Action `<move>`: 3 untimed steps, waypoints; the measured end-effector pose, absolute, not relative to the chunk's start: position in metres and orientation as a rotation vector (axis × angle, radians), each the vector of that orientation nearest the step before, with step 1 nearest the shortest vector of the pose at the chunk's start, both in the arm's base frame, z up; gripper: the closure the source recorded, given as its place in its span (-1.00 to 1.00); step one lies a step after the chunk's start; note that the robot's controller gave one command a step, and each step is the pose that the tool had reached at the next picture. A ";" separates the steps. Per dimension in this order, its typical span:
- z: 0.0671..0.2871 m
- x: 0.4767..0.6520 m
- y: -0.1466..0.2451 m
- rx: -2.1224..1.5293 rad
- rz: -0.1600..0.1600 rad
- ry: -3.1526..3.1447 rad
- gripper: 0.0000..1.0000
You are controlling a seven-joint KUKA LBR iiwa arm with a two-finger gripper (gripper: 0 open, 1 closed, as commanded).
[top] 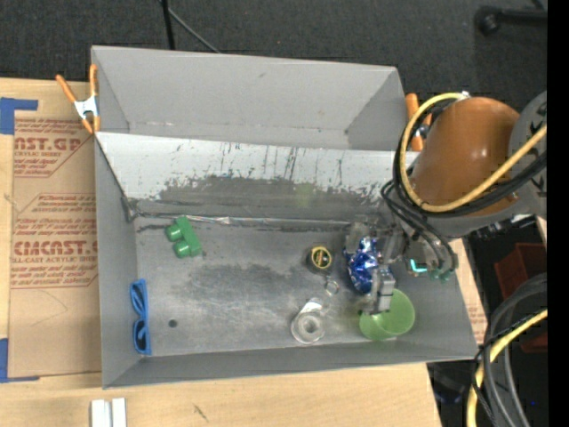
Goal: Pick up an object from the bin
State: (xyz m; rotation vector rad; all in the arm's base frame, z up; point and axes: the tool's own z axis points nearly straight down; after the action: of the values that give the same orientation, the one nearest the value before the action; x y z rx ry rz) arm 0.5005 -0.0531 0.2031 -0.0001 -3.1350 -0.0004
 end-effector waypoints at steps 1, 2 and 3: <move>0.082 0.501 -0.140 -0.080 -0.002 -3.152 -1.00; 0.076 0.538 -0.139 -0.196 -0.002 -3.151 -1.00; 0.078 0.540 -0.138 -0.195 -0.002 -3.155 -1.00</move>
Offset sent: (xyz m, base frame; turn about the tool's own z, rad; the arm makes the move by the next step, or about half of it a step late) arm -0.0036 -0.0962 -0.1331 0.0536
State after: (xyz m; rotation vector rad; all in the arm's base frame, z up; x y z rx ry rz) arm 0.5397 -0.1383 0.0776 -0.1953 -3.1549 -0.0021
